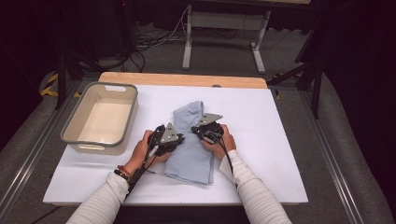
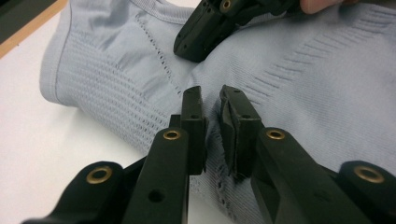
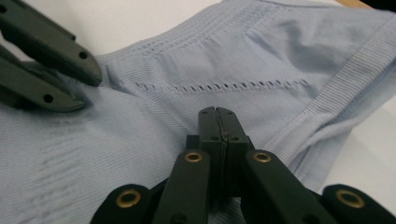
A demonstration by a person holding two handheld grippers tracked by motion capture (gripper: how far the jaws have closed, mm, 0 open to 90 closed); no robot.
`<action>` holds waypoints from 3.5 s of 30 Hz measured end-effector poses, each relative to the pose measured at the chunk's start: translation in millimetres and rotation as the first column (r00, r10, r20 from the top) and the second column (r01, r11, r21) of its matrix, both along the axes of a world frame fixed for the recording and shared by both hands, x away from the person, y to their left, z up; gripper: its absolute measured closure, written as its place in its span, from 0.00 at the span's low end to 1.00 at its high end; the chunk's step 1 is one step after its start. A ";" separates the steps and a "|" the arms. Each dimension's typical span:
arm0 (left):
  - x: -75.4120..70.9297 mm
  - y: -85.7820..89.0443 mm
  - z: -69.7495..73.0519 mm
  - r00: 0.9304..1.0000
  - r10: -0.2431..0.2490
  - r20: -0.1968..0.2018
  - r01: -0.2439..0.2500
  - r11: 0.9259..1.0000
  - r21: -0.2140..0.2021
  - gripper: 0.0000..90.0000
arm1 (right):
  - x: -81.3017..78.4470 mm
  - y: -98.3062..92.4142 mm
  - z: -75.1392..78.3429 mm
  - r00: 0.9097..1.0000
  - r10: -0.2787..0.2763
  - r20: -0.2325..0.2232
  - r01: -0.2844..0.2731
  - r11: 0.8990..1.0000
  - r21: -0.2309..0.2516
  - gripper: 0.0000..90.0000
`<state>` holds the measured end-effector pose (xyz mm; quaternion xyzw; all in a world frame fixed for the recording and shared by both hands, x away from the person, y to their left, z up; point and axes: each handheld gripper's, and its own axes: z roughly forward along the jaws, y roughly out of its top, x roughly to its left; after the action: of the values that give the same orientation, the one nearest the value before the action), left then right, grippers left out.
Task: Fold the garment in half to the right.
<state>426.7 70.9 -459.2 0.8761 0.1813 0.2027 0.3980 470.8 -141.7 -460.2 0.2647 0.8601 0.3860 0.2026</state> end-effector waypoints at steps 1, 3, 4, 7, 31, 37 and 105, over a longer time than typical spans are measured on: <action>0.7 0.7 -0.5 1.000 -0.002 -0.009 0.002 1.000 -0.010 0.90 | -0.2 -1.5 -0.3 1.000 -0.008 0.000 0.008 1.000 0.005 1.00; 2.2 3.0 -1.5 1.000 -0.004 -0.030 0.003 1.000 -0.029 0.90 | -1.0 -1.4 -0.5 1.000 -0.015 0.012 0.015 1.000 -0.007 1.00; 2.2 3.5 -1.9 0.999 -0.001 -0.041 -0.001 0.999 -0.043 0.90 | -1.4 -1.3 -0.5 1.000 -0.017 0.016 0.017 1.000 -0.010 1.00; 1.9 4.1 -1.5 0.999 0.001 -0.048 -0.003 0.999 -0.054 0.90 | -0.8 -1.9 0.4 1.000 -0.024 0.018 0.024 1.000 -0.014 1.00; -2.8 12.4 18.1 0.999 0.031 0.011 -0.029 0.990 -0.136 0.88 | 1.3 -14.9 15.0 0.996 -0.081 0.041 0.078 0.995 0.065 0.99; 2.5 11.1 32.1 1.000 0.019 0.016 -0.015 0.983 -0.186 0.87 | 7.1 -9.7 25.6 0.996 -0.061 0.061 0.058 0.997 0.060 0.99; -87.3 33.7 6.4 0.985 -0.170 -0.032 0.169 0.985 -0.039 0.68 | -76.6 -69.7 34.6 1.000 -0.014 0.012 0.013 0.995 0.097 0.93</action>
<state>339.3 104.6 -452.7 0.8844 0.1167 0.1494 0.4264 394.2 -211.4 -425.6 0.2777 0.8373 0.4274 0.1976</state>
